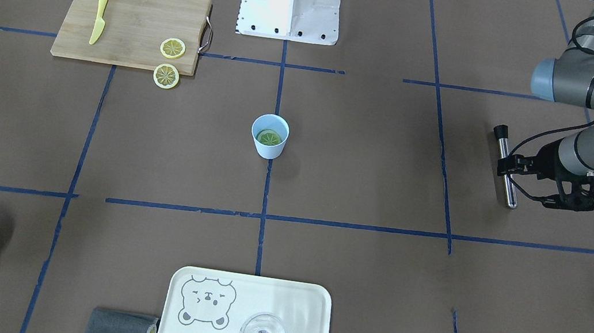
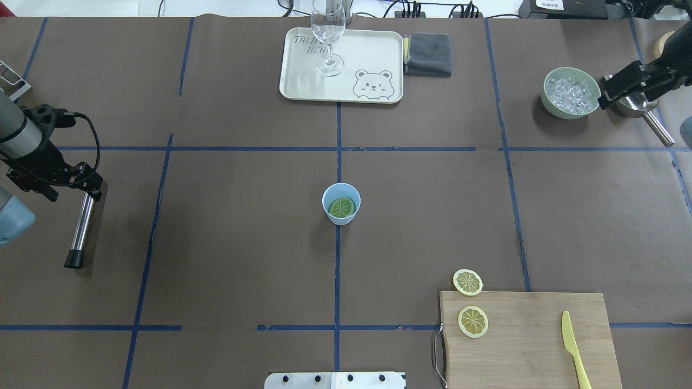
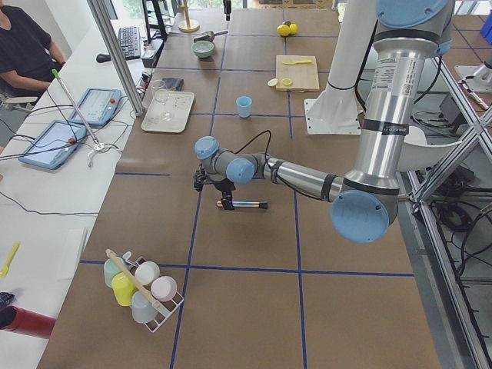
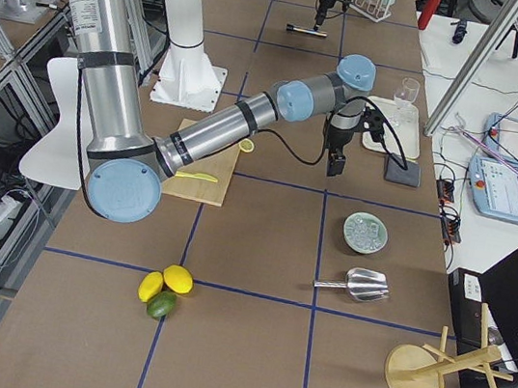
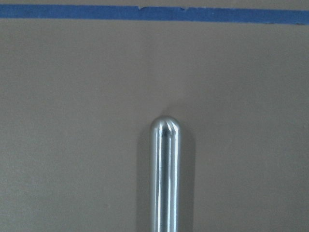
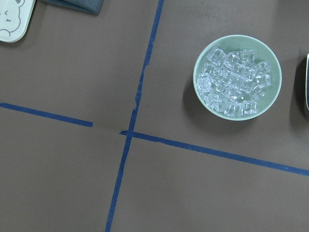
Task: Squeeze lemon into cup
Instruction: 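Grasp the steel muddler rod with the left gripper and lift it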
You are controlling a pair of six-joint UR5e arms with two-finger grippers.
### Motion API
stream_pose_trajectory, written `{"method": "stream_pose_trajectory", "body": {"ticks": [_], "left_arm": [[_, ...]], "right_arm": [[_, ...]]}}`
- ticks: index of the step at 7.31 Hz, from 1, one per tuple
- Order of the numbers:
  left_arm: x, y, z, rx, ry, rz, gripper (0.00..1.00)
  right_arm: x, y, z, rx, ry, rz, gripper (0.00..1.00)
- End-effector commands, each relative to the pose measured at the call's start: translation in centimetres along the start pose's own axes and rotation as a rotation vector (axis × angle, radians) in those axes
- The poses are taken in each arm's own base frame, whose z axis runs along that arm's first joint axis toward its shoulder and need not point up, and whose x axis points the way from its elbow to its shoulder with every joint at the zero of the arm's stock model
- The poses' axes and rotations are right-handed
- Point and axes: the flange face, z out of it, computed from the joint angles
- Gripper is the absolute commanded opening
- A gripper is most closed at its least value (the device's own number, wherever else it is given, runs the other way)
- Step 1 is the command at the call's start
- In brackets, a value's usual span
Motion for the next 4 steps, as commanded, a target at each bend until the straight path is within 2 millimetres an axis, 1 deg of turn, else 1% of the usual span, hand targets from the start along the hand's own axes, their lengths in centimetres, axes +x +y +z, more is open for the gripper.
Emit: {"method": "stream_pose_trajectory", "body": {"ticks": [1,2,3,4], "left_arm": [[0.8,-0.2,2.0,-0.025,-0.011,0.013,1.0],[1.4,-0.2,2.6,-0.034,-0.016,0.022,1.0],[1.3,-0.5,3.3,-0.043,-0.021,0.019,1.0],[1.1,-0.5,3.4,-0.046,-0.024,0.016,0.99]], "right_arm": [[0.4,0.0,0.3,-0.007,0.002,0.006,1.0],[0.3,0.0,0.2,-0.005,0.001,0.004,1.0],[0.2,0.0,0.2,-0.004,-0.001,0.003,1.0],[0.2,0.0,0.1,-0.004,-0.005,0.003,1.0]]}}
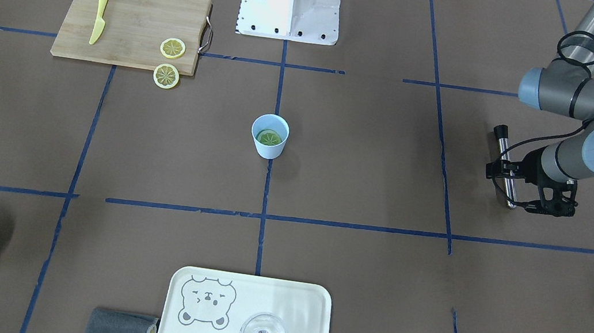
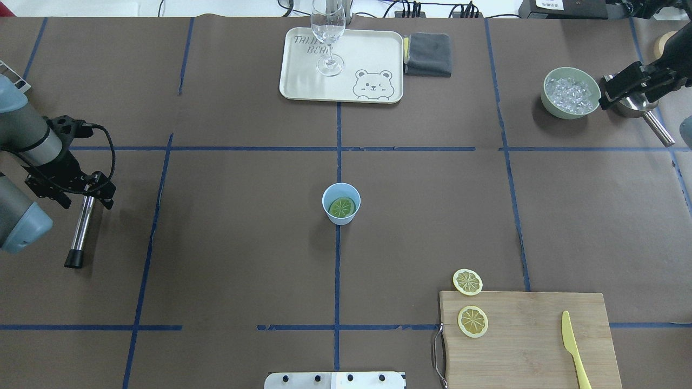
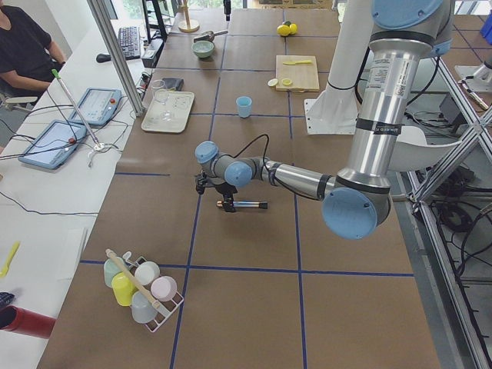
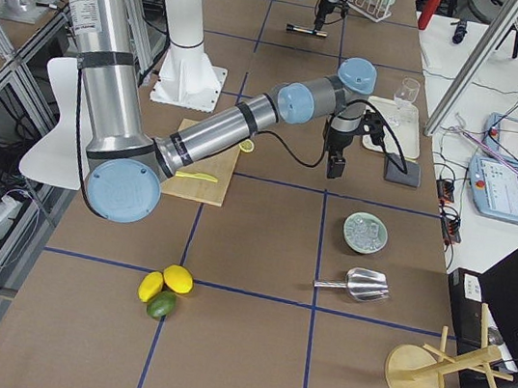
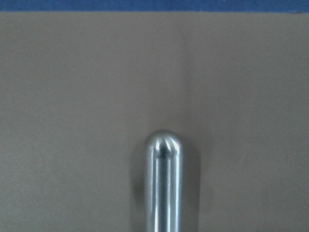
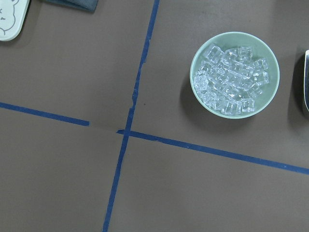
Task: Squeeze lemon into cup
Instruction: 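Grasp the steel muddler rod with the left gripper and lift it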
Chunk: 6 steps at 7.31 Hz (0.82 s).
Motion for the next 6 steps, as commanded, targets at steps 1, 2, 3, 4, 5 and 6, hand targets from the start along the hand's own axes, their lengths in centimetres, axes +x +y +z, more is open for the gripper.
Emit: {"method": "stream_pose_trajectory", "body": {"ticks": [1,2,3,4,5,6], "left_arm": [[-0.08,-0.1,0.6,-0.009,-0.007,-0.003,0.72],[-0.08,-0.1,0.61,-0.009,-0.007,-0.003,0.5],[-0.13,-0.05,0.61,-0.01,-0.008,-0.002,0.3],[-0.11,-0.04,0.57,-0.009,-0.009,-0.002,0.15],[-0.19,0.08,0.43,-0.01,-0.01,-0.004,0.0],[0.03,0.16,0.19,-0.008,-0.009,0.006,0.0]], "right_arm": [[-0.04,0.01,-0.23,0.0,-0.012,0.001,1.0],[-0.02,0.01,-0.29,0.0,-0.016,0.004,1.0],[-0.02,0.01,-0.29,0.0,-0.016,0.004,1.0],[-0.01,0.02,-0.41,0.002,-0.016,0.004,1.0],[-0.02,0.03,-0.41,0.001,-0.018,0.004,1.0],[-0.02,0.03,-0.41,0.001,-0.018,0.005,1.0]]}}
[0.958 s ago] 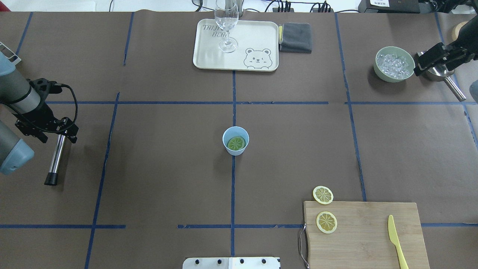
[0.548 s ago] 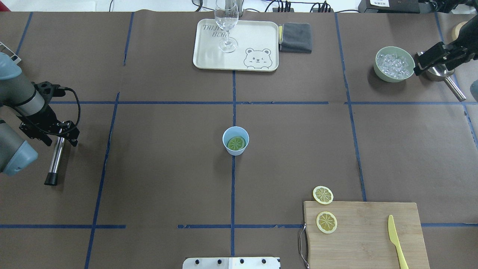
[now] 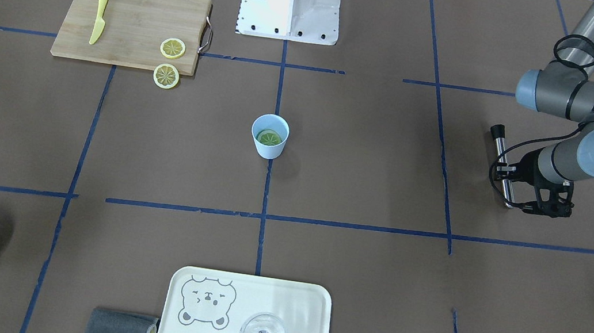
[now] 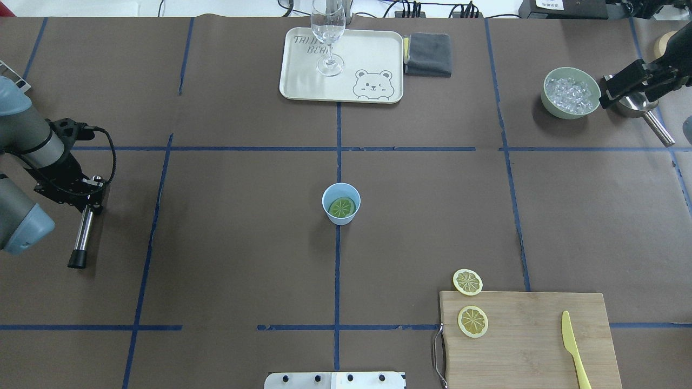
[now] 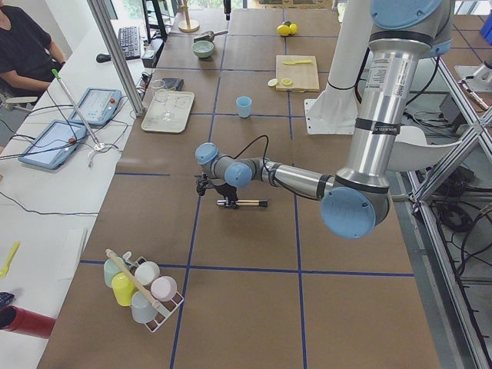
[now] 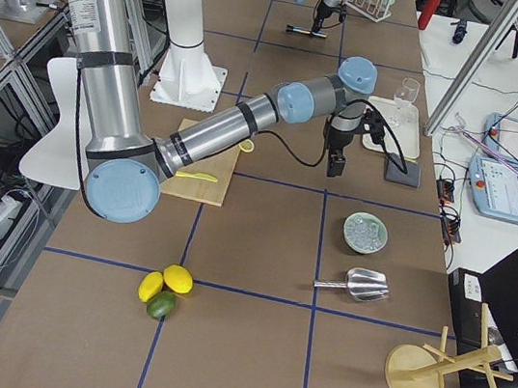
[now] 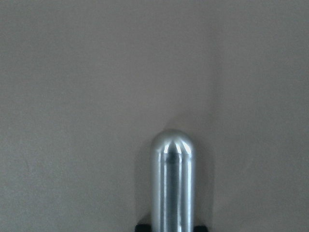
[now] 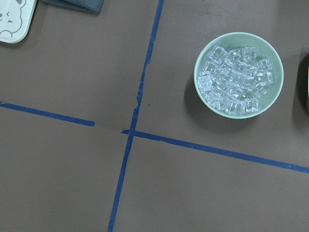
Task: Squeeze lemon into cup
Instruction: 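Grasp the steel muddler rod with the left gripper and lift it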
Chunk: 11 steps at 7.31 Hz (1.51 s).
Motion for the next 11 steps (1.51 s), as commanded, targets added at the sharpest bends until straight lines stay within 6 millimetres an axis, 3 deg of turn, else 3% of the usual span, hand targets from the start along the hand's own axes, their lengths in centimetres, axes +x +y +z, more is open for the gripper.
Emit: {"method": "stream_pose_trajectory", "body": {"ticks": [1,3,4,6,8,10,11], "left_arm": [[0.7,0.5,-1.2,0.015,0.011,0.019,0.0],[3.8,1.9,-5.9,0.096,0.046,0.085,0.0],[5.3,1.7,-7.5,0.16,0.019,0.113,0.0],[10.7,0.6,-14.1,0.347,0.007,0.176,0.0],[15.1,0.3,-19.4,0.611,-0.068,0.105,0.0],[23.4,2.8,-21.1,0.846,-0.03,-0.025,0.0],[24.9,5.1,-23.9,0.921,0.023,-0.017,0.0]], "right_arm": [[0.0,0.1,0.0,-0.002,-0.003,0.002,1.0],[0.1,0.0,-0.5,0.0,-0.022,0.01,1.0],[0.2,0.0,-0.5,0.0,-0.021,0.012,1.0],[0.2,0.0,-0.5,0.0,-0.021,0.013,1.0],[0.5,-0.1,-0.2,-0.006,-0.019,0.023,1.0],[0.5,0.0,-0.2,-0.007,-0.024,0.023,1.0],[0.6,0.1,-0.2,-0.01,-0.023,0.026,1.0]]}}
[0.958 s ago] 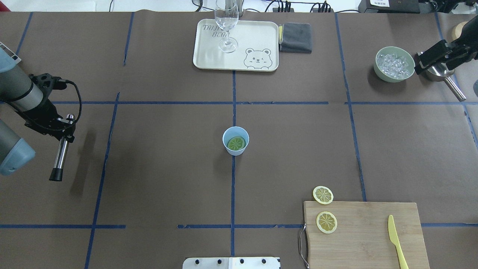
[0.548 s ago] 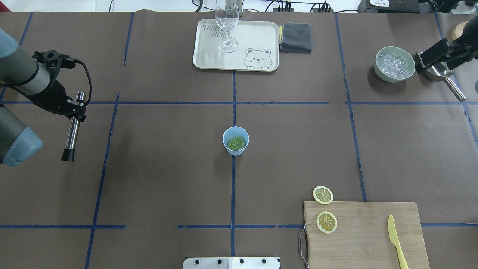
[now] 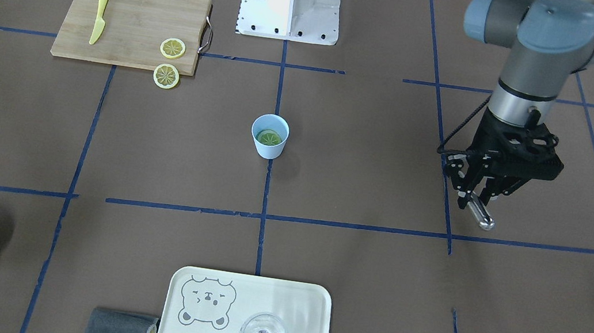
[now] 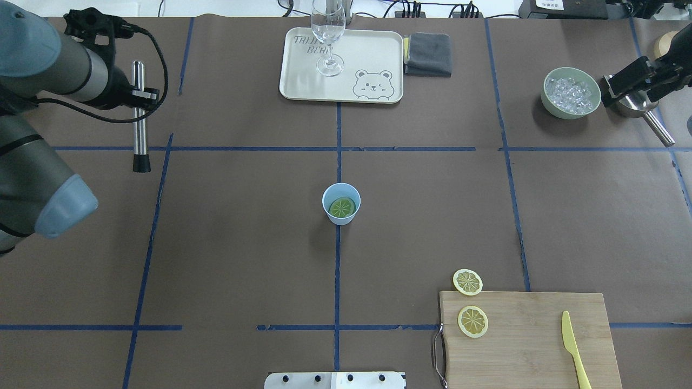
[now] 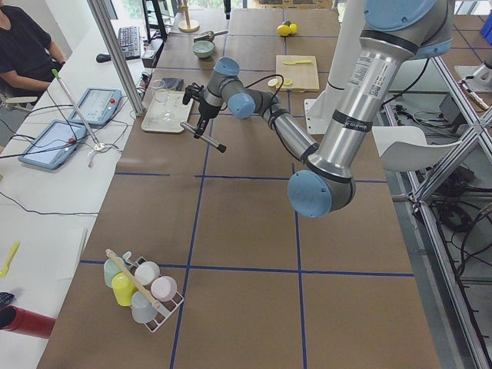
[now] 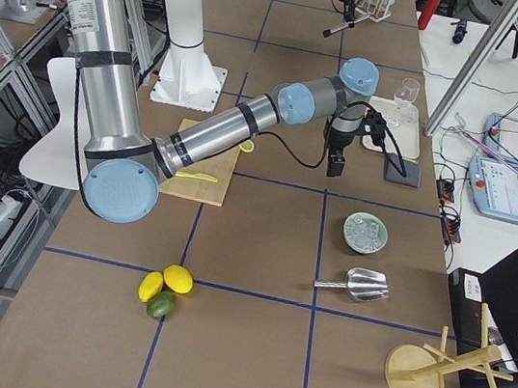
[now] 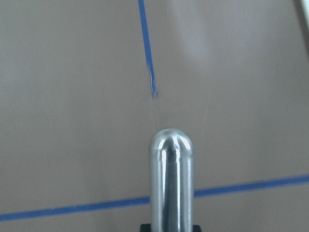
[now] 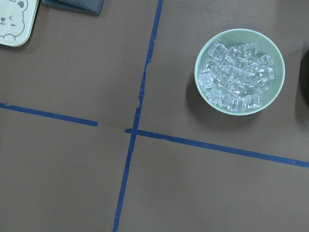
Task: Squeeze lemon into cup
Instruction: 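Carry the muddler with the left gripper over the blue cup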
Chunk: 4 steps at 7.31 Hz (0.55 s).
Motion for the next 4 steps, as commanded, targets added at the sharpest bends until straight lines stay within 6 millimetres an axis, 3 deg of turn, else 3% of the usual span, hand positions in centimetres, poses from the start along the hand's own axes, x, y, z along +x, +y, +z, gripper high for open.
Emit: {"method": "stream_pose_trajectory", "body": {"ticks": [1,3,4], "left_arm": [[4.4,-1.0,-5.7,0.17,0.107,0.053,0.0],[5.6,-1.5,-6.5,0.295,0.243,0.116,0.0],[6.4,-1.3,-7.2,0.419,0.231,0.1,0.0]], "right_arm": [[0.1,0.1,0.1,-0.006,0.001,0.006,1.0],[0.8,0.4,0.4,-0.013,0.007,0.014,1.0],[2.6,1.1,0.3,-0.013,0.016,0.044,1.0]]}}
